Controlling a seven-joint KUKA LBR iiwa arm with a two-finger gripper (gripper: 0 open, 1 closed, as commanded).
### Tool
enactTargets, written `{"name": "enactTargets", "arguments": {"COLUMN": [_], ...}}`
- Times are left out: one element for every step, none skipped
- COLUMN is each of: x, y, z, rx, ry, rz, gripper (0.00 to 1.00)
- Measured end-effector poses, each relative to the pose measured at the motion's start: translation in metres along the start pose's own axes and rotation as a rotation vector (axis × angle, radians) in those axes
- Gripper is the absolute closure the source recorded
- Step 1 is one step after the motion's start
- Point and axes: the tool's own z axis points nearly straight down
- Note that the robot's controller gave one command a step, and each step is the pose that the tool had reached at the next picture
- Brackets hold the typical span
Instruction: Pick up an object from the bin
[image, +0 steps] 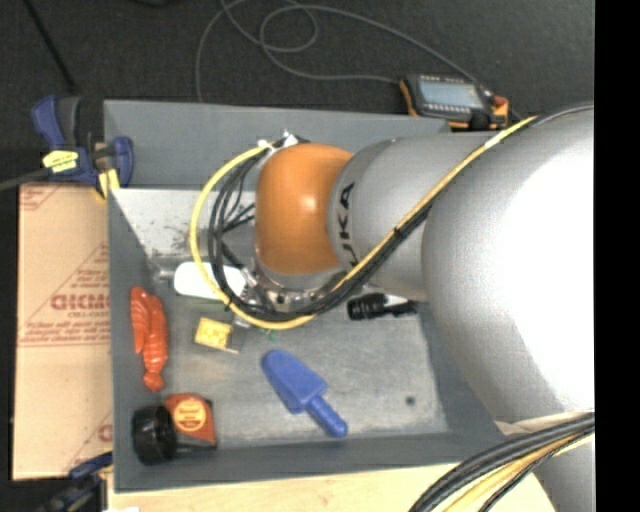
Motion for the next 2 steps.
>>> {"name": "enactTargets", "arguments": {"x": [0.0001, 0.0010], "y": [0.0000, -0.0010], "z": [-0.0059, -0.0155], "rx": [0.000, 0.005], "ry": [0.001, 0.007], "rz": [0.000, -0.001], "gripper": [1.00, 1.00]}}
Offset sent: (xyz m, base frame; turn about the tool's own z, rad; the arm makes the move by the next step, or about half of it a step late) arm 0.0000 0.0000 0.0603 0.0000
